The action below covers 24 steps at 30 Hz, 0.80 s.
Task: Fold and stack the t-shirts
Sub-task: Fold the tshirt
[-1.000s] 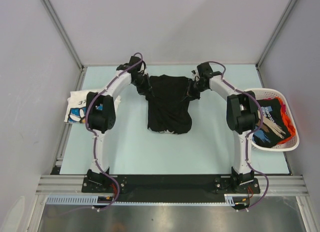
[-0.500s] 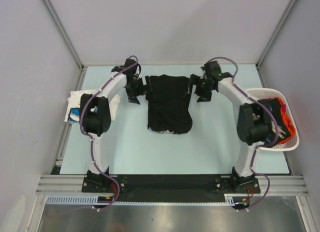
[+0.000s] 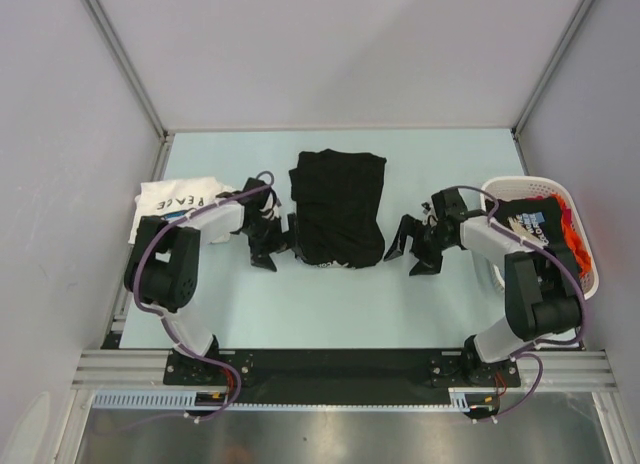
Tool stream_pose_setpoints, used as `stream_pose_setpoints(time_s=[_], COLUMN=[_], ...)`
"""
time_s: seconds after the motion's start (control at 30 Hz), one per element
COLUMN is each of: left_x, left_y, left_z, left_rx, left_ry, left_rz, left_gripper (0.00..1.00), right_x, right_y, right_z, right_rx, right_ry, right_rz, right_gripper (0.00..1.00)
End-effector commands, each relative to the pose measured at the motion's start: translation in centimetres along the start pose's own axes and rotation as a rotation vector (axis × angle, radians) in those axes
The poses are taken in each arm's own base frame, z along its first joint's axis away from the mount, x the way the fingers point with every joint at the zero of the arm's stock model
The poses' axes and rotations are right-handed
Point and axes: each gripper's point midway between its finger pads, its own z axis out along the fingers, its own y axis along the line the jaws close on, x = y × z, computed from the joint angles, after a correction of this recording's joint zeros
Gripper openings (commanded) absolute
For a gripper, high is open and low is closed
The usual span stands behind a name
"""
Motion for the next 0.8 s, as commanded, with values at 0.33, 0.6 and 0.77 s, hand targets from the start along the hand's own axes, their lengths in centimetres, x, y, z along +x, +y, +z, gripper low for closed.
stream_pose_setpoints(time_s=[0.33, 0.6, 0.77], left_x=[-0.5, -0.7, 0.9], left_y=[-4.3, -5.9, -5.0], left_z=[1.1, 3.6, 4.1], left_rx=[0.137, 0.132, 0.090], left_ry=[-0.020, 0.059, 0.126], left_rz=[0.055, 0.073, 0.051], left_gripper=[0.99, 0.70, 0.09], right_x=[-2.9, -2.9, -2.6], right_y=[5.3, 6.4, 6.7], right_z=[4.2, 6.9, 6.7], right_rx=[-0.228, -0.272, -0.260], right_ry=[-0.005, 0.109, 0.217], right_rz=[-0.014, -0.007, -0.001], right_gripper=[0.87, 0.79, 0.33])
